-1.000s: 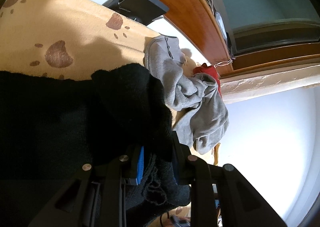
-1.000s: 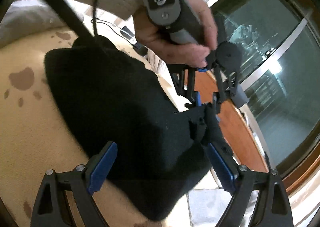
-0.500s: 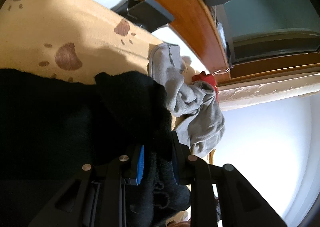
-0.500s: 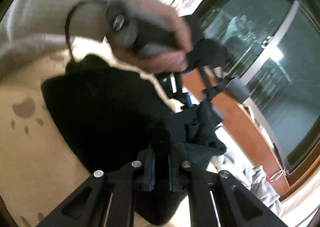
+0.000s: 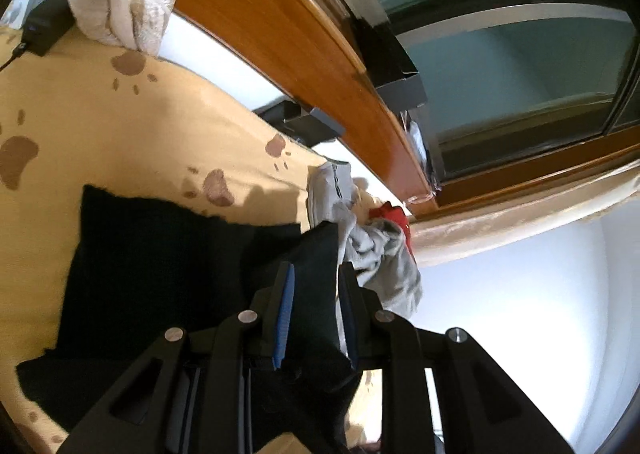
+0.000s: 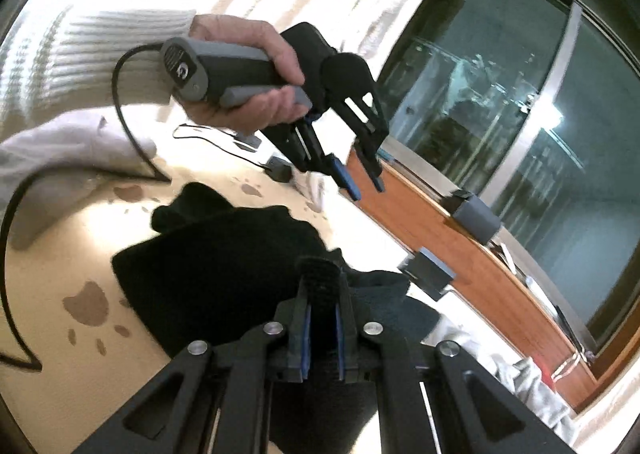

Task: Fold clothes

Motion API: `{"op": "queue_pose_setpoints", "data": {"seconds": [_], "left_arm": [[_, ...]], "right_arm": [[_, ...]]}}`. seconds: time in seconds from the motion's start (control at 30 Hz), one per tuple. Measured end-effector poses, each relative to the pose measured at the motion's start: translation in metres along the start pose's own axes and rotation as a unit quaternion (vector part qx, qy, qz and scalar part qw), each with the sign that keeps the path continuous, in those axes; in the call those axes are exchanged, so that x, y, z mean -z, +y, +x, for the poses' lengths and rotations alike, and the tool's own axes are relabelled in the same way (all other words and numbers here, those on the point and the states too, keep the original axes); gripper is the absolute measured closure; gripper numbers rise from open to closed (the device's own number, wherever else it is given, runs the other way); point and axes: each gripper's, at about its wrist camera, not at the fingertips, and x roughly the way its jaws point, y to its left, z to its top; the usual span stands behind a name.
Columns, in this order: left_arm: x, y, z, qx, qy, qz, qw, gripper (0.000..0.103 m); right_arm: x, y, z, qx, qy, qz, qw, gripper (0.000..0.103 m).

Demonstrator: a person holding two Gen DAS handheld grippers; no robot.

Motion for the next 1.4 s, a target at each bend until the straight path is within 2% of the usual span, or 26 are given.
{"op": "queue_pose_setpoints", "data": {"seconds": [0.07, 0.2, 0.33, 0.43, 0.6, 0.77, 0.87, 0.9, 0.93, 0.97, 1.0, 1.1, 1.2, 1.4], "left_arm": [[0.005, 0.005, 0.009, -0.002, 0.022, 0.0, 0.9997, 0.075], [0.009, 0.02, 0.045, -0.042, 0.058, -0.018, 0.9973, 0.05], [0.008, 0.032, 0.072, -0.071, 0.075, -0.044, 0.9936, 0.03], [0.008, 0.032, 0.08, -0.086, 0.077, -0.045, 0.9923, 0.027], [0.004, 0.02, 0.093, -0.08, 0.081, -0.038, 0.9927, 0.023], [0.004, 0.001, 0.131, -0.09, 0.109, -0.017, 0.9899, 0.023], [0.005, -0.002, 0.151, -0.114, 0.119, -0.006, 0.9863, 0.025], [0.005, -0.003, 0.152, -0.121, 0.116, -0.001, 0.9858, 0.031], [0.005, -0.003, 0.152, -0.128, 0.112, 0.004, 0.9854, 0.059], [0.005, -0.004, 0.152, -0.135, 0.108, 0.009, 0.9849, 0.075], [0.005, -0.003, 0.152, -0.132, 0.108, 0.009, 0.9854, 0.081], [0.007, -0.009, 0.148, -0.127, 0.098, 0.03, 0.9865, 0.082], [0.006, -0.019, 0.135, -0.106, 0.087, 0.041, 0.9897, 0.083], [0.0, -0.034, 0.085, -0.09, 0.055, 0.058, 0.9927, 0.083]], "right_arm": [[0.006, 0.003, 0.005, -0.005, 0.009, -0.009, 1.0, 0.093], [0.023, 0.007, 0.011, -0.007, 0.037, -0.007, 0.999, 0.093], [0.029, 0.01, 0.004, 0.0, 0.036, -0.003, 0.999, 0.093], [0.028, 0.004, 0.002, -0.001, 0.03, 0.005, 1.0, 0.093], [0.031, 0.003, 0.002, -0.014, 0.026, 0.015, 0.999, 0.093], [0.033, -0.002, -0.002, -0.016, 0.018, 0.031, 0.999, 0.093], [0.035, -0.004, -0.003, -0.018, 0.016, 0.035, 0.999, 0.093], [0.035, -0.004, -0.004, -0.019, 0.015, 0.035, 0.999, 0.093], [0.036, -0.004, -0.004, -0.02, 0.015, 0.035, 0.999, 0.093], [0.037, -0.003, -0.004, -0.02, 0.014, 0.035, 0.999, 0.093], [0.038, -0.003, -0.004, -0.02, 0.014, 0.035, 0.999, 0.093], [0.041, -0.005, -0.003, -0.025, 0.014, 0.037, 0.999, 0.093], [0.039, -0.008, -0.004, -0.024, 0.007, 0.039, 0.999, 0.093], [0.018, -0.009, -0.015, -0.035, -0.022, 0.043, 0.998, 0.093]]}}
